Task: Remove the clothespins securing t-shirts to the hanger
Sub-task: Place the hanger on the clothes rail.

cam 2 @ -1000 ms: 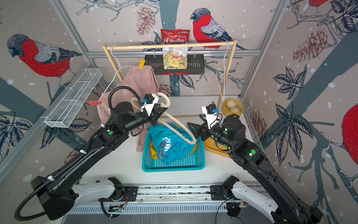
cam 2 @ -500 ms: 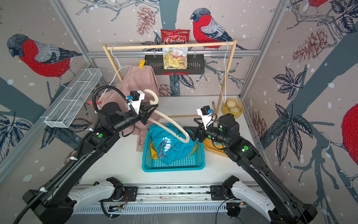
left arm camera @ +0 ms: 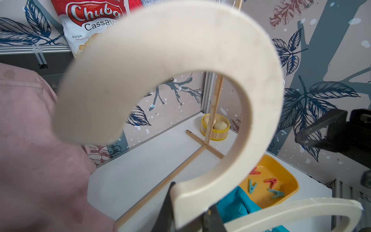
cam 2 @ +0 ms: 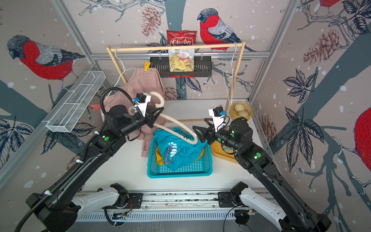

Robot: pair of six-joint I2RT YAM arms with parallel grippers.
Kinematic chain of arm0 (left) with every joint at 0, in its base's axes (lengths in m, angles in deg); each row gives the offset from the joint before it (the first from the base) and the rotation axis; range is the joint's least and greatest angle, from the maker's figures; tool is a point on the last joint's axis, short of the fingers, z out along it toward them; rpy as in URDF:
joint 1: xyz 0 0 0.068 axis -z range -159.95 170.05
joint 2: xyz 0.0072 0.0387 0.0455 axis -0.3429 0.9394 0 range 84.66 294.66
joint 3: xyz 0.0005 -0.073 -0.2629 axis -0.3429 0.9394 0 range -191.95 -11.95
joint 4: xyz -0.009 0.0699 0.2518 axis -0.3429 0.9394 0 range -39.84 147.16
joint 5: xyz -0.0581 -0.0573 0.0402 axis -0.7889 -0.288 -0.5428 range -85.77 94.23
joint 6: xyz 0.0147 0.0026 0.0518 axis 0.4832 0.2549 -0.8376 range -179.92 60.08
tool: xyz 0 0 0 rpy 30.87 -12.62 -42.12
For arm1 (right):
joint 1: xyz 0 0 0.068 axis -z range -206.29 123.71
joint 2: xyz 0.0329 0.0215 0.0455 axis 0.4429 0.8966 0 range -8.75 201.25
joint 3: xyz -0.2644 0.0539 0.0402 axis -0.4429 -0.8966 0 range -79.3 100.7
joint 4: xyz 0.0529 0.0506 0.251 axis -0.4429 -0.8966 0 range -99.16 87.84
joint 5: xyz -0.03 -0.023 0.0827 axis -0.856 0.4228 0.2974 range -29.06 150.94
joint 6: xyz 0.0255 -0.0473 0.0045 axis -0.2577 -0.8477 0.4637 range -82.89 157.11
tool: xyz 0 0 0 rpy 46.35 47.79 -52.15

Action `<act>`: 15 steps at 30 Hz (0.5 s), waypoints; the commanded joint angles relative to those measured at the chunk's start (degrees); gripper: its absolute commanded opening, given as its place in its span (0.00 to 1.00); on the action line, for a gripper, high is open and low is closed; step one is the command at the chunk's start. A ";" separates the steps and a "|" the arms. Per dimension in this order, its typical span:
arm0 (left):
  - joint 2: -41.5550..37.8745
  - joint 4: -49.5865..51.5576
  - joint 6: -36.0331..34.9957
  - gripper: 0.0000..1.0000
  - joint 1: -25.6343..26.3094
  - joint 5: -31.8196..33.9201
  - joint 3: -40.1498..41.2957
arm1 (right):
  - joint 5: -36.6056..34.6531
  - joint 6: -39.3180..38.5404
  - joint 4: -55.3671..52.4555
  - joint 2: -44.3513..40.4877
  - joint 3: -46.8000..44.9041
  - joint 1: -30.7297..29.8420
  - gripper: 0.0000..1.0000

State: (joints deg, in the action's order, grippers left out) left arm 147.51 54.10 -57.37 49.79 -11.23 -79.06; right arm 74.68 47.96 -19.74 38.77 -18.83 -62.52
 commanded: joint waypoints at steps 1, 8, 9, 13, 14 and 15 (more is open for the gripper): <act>-0.06 -1.23 -0.20 0.00 -0.15 2.63 -0.39 | 2.76 1.97 3.06 -0.18 0.14 0.66 0.84; 0.30 -2.05 0.96 0.00 -0.18 2.54 -0.56 | 11.58 1.94 3.02 2.94 -0.70 0.11 0.85; 0.42 -2.10 1.05 0.00 -0.17 2.54 -0.67 | 12.08 1.73 2.44 3.59 -0.70 -0.11 0.85; 0.78 -2.03 1.53 0.00 -0.19 2.04 -1.49 | 10.91 0.94 0.90 5.02 -1.13 -1.03 0.85; 0.85 -2.29 1.71 0.00 -0.20 1.78 -1.46 | 10.58 0.73 0.73 5.18 -1.30 -1.04 0.84; 0.87 -2.38 1.89 0.00 -0.19 1.60 -1.57 | 10.52 0.66 0.71 5.29 -1.61 -1.04 0.82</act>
State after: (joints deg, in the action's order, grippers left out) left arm 148.30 54.35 -56.74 49.75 -9.20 -79.93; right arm 84.74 49.19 -18.93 43.80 -20.01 -63.39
